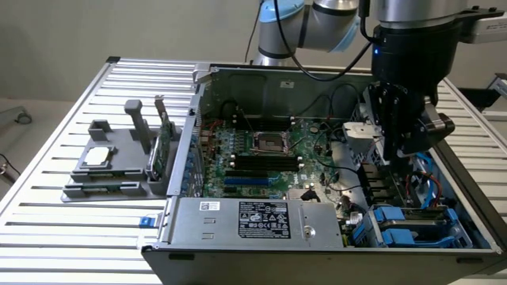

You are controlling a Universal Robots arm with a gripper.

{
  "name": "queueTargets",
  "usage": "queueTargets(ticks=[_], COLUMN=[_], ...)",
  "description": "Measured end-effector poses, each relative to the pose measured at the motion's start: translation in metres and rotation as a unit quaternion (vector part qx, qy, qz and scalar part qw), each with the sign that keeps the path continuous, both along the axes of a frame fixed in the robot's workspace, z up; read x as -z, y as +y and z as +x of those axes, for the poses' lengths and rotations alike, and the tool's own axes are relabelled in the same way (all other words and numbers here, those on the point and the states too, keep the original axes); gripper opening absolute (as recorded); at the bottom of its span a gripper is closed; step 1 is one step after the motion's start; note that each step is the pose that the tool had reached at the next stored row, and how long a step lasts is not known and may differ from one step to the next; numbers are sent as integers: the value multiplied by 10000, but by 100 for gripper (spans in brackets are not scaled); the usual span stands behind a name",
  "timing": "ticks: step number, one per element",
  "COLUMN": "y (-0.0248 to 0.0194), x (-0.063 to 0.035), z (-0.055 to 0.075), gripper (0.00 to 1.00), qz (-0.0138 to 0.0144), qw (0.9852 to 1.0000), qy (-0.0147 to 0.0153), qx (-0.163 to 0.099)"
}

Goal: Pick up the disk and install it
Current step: 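Insert the second disk wire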

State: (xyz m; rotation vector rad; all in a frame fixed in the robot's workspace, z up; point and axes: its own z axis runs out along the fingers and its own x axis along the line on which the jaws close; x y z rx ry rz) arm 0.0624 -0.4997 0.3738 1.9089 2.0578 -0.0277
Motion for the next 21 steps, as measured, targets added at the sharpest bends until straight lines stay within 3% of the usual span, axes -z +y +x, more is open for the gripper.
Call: queueTargets(ticks=[12, 21], y=[51, 66], x=[64, 119], z=[-1, 0], gripper=[27, 27], qz=[1, -7], qw=[9993, 9979], qy=[-228, -371], qx=[283, 534])
